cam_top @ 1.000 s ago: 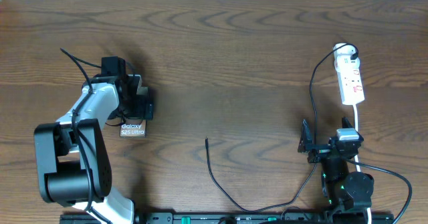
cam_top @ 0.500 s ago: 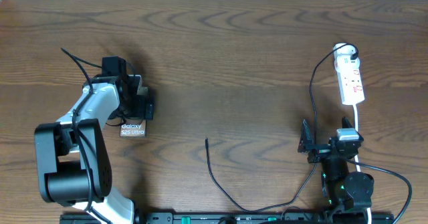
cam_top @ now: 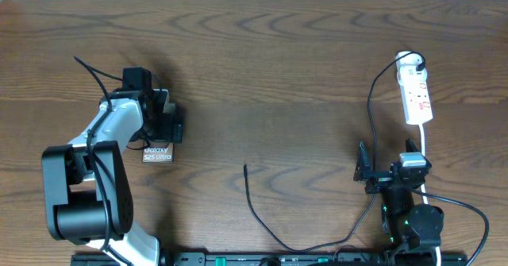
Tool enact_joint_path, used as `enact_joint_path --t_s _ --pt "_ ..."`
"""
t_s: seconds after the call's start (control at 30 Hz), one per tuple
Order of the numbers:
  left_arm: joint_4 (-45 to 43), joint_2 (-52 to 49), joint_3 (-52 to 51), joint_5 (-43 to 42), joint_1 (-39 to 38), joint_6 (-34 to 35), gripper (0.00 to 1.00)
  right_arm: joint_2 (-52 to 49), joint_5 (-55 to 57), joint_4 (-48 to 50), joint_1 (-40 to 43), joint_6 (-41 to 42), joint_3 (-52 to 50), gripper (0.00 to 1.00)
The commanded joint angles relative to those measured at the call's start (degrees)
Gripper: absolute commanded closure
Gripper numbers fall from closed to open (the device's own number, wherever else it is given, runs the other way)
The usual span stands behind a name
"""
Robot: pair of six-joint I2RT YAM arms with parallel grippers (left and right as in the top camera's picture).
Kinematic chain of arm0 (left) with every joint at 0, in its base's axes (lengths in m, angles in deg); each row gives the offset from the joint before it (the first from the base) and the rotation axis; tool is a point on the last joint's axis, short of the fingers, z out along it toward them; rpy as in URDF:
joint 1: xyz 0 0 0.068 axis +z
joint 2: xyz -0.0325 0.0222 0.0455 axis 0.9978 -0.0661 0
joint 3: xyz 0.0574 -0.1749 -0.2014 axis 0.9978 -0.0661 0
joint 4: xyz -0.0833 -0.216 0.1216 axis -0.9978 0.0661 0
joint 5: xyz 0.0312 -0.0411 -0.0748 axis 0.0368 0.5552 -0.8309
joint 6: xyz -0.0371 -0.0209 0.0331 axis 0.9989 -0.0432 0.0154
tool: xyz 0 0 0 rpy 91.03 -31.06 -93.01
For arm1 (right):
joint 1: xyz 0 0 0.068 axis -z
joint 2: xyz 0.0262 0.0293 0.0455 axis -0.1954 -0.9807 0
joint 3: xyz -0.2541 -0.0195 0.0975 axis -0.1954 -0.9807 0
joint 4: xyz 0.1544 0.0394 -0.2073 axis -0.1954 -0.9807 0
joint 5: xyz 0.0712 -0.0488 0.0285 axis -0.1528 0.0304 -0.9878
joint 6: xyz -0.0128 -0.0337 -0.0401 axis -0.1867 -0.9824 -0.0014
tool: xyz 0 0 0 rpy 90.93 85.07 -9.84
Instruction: Plug charger to phone and switch on socket
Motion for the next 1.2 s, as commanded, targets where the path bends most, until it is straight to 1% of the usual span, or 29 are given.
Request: enact_joint_path --t_s 0.0,0.4,1.17 --pt "0.61 -3.39 -2.71 -0.07 0.24 1.07 0.02 0.46 0.04 -0.24 -0.02 0.20 -0.07 0.01" --pt "0.98 -3.39 -2.71 1.64 0.24 2.01 0.02 0.46 0.04 -0.24 -0.02 0.20 -0.07 0.01" --pt "-0.07 -3.39 -2.71 1.60 0.24 1.99 0.02 0.46 0.04 -0.24 -0.02 0.20 -0.07 0.01"
